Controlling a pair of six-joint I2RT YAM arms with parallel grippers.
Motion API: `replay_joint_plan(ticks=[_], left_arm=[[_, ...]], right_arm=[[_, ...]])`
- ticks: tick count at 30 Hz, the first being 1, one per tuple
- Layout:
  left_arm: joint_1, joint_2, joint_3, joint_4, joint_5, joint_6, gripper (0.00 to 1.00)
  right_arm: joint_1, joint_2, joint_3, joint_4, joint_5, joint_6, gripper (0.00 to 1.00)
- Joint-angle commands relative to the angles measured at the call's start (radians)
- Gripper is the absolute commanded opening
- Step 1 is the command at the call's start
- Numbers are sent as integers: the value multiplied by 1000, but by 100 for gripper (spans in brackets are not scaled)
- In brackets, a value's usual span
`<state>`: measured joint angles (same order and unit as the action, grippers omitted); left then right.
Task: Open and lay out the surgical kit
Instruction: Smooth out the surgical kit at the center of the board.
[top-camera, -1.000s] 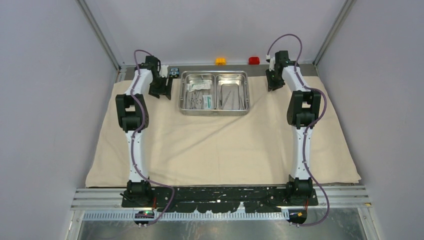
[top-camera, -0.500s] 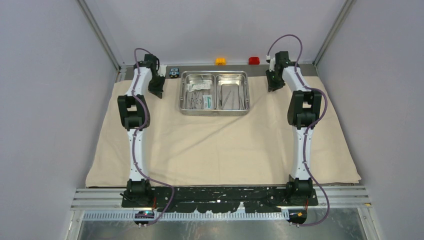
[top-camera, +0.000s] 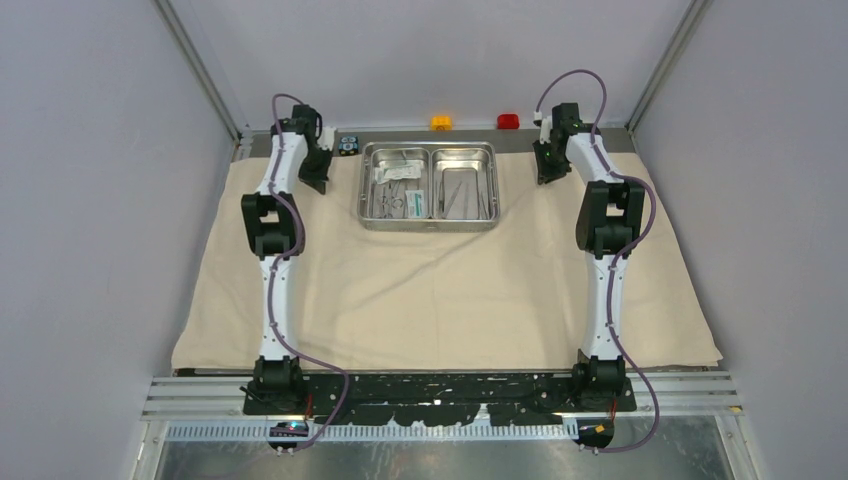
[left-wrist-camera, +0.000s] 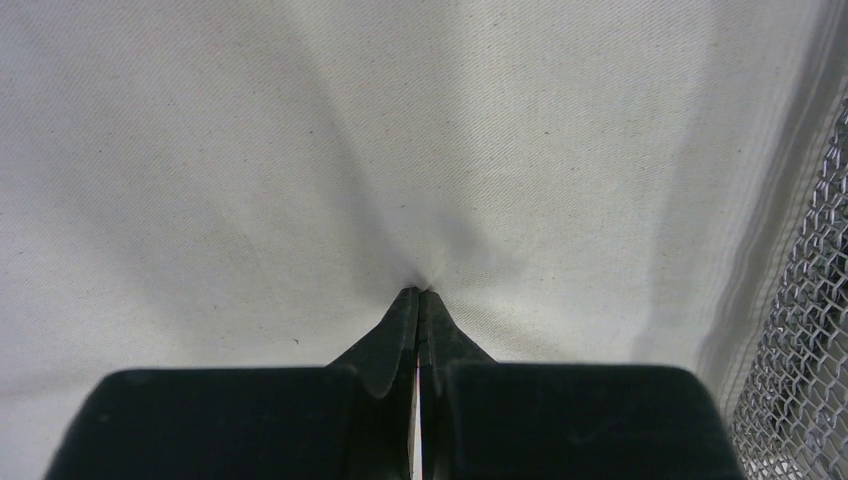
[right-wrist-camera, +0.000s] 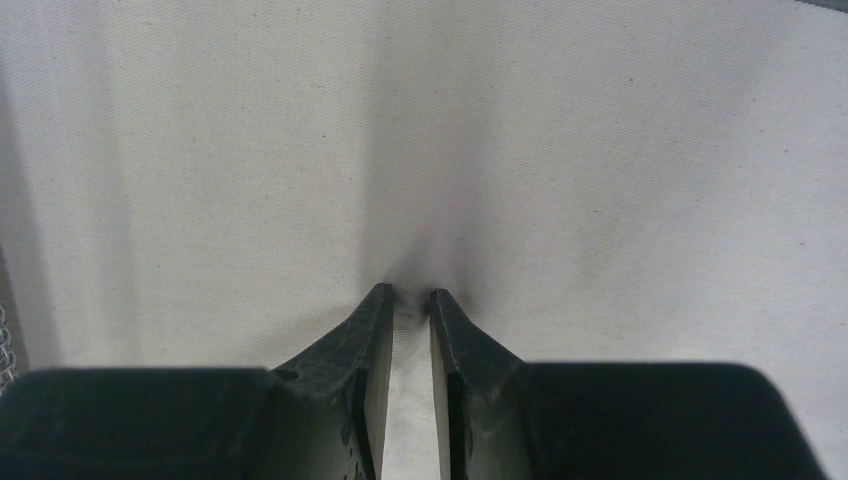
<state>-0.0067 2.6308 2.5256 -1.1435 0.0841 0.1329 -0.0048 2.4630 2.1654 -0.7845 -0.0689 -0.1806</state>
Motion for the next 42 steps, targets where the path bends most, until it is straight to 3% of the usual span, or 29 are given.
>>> replay_joint_plan(ticks=[1,13,22,42], left_arm=[[-6,77,34,72,-45,-5,0],[30,75,20,84,-76,12,0],[56,74,15,78,-109,18,0],[79,124,98,61,-173,37,0]], right_arm=[[-21,23,-15,-117,53,-11,24],[-21,85,66,-136,66,-13,14],[-17,118,115,-149,66,-4,1],[3,174,213,-168,66,27,0]])
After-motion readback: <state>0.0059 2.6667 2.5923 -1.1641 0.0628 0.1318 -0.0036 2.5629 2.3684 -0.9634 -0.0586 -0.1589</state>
